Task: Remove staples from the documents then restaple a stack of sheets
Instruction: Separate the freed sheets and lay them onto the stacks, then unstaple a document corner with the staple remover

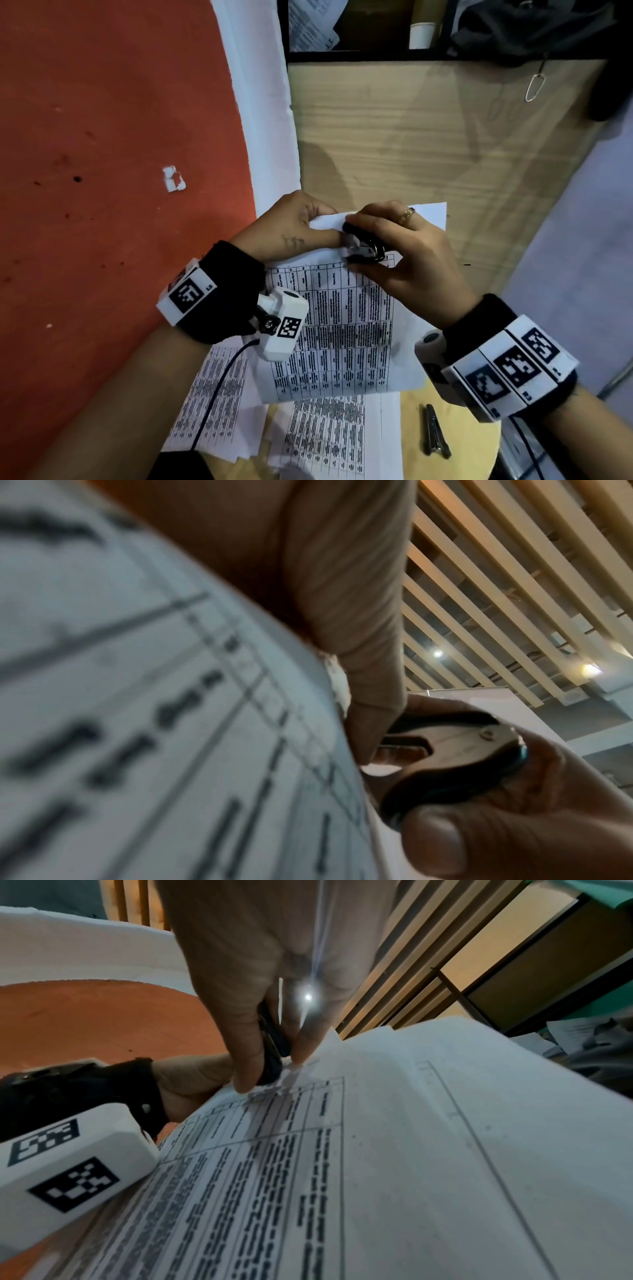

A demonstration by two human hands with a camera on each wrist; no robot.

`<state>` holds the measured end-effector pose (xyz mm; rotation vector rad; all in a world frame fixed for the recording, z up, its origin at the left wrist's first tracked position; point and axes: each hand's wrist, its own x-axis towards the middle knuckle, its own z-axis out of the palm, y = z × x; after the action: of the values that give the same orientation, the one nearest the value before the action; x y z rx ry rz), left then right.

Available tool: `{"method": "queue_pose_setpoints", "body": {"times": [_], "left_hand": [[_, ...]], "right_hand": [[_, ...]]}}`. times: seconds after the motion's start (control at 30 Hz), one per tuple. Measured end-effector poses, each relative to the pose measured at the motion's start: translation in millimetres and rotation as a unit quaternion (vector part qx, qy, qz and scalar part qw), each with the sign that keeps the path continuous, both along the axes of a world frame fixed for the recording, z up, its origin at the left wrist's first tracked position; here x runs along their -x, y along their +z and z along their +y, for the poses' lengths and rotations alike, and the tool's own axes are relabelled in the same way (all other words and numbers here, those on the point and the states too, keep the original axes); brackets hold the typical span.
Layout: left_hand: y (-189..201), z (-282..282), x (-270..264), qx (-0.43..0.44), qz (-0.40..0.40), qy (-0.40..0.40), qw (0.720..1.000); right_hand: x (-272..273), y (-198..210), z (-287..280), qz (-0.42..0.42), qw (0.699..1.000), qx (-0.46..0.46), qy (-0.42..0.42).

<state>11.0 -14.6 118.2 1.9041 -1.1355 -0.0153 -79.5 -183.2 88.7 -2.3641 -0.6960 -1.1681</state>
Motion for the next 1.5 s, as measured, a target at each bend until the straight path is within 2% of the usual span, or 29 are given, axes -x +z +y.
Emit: {"method": "queue_pose_setpoints", "body": {"times": [0.5,0.67,0.8,1.13,1.3,1.5], "left_hand": [[-3,1,0,0.002,-0.037,0.026,0.999],[-3,2,-1,0.001,-0.022,0.024,0.999],[-3,4,-1,0.011,0.032,-0.004,0.999],[1,7,9,0.053,0.127,-0.037,0.990],[0,5,10,0.092,0.158,-0.041,0.982],[-2,4,12,0.120,0.185,-0.069,0.973]], "right_hand": [[-7,2,1,-0.029,0.998,0.056,-0.007],[-8,4,1,-0.039,0.997,0.071,-0.007],[-10,3,-1,-0.043,0.997,0.063,-0.003],[-7,5,2,0.031,0.995,-0.073,0.057],[-5,2,2,0.042,0.981,-0.173,0.083],[-5,3,-1,0.076,0.964,-0.227,0.115]]}}
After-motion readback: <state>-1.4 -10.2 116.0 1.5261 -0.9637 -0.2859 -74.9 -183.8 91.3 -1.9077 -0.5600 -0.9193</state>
